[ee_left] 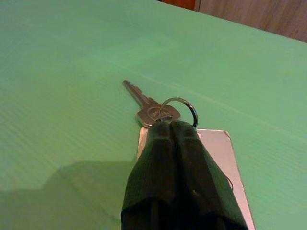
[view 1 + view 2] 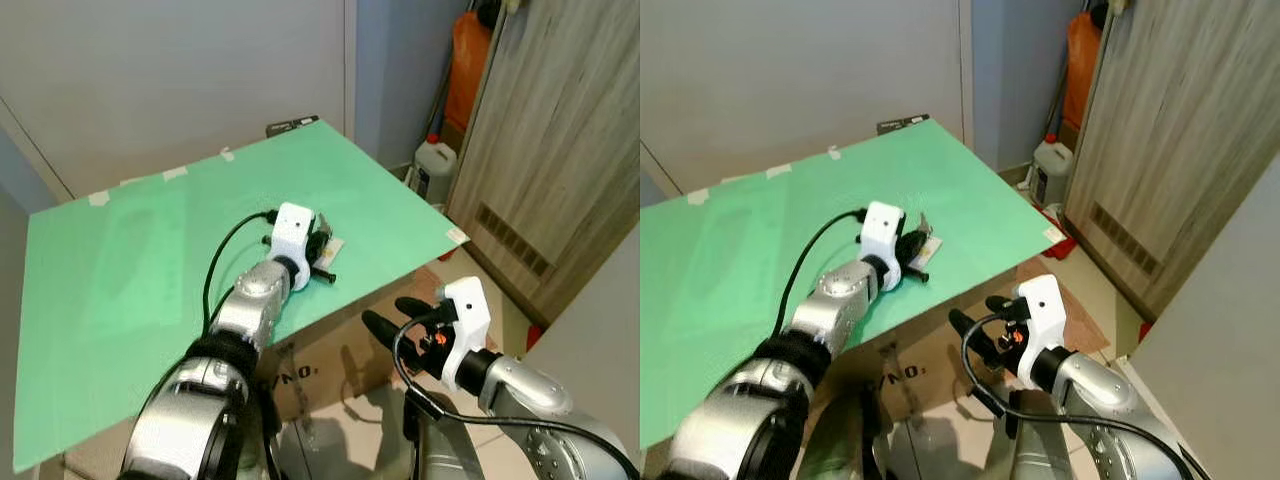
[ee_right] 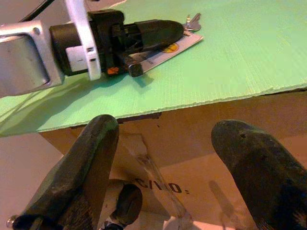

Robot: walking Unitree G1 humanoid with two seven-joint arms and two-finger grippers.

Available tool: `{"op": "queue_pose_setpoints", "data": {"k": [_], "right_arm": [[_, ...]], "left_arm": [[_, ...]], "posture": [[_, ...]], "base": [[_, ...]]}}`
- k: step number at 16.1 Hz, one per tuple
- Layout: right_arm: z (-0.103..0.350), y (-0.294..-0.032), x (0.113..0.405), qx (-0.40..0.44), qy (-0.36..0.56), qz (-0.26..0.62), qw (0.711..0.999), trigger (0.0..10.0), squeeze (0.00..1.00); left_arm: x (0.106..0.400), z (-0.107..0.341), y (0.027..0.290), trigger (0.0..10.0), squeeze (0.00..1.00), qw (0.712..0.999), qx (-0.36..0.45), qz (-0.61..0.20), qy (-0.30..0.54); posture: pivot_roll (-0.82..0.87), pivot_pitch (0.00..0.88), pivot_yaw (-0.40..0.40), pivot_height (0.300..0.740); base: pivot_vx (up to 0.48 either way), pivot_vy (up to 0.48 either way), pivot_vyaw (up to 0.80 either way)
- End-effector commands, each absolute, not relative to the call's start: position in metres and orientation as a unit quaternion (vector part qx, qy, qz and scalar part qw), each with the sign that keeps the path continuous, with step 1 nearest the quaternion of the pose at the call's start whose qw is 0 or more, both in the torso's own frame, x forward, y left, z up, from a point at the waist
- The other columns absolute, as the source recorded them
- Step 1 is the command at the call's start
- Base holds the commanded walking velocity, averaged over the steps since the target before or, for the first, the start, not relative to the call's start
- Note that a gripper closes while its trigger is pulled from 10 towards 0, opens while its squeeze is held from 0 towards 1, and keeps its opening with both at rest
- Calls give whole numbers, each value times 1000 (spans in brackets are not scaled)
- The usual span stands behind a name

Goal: Hang keys on a hook

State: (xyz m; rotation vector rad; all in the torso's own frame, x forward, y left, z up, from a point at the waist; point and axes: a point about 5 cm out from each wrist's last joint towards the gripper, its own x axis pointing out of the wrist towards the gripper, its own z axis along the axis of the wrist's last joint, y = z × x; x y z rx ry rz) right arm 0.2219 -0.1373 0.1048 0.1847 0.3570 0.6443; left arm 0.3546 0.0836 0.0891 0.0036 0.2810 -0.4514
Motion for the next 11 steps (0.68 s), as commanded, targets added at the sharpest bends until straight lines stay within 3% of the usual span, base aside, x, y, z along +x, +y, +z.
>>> {"op": "queue_pose_setpoints", "data": {"k": [1,7,11], "right_arm": [[105,-136,223,91,171,317,928,10000,0],[105,-136,227,90,172,322,927,10000,0],[104,-134,228,90,172,325,926,10000,0]], "left_arm": [[342,67,90,10000,0,958,2,-213,194],[317,68,95,10000,0,959,22,-197,203],[325,98,106,10000,0,974,86,-163,131]], "posture": [[-181,0,94,574],[-156,0,79,574],[-152,0,75,574]], "base": [[0,0,0],[0,0,0],[0,0,0]]}}
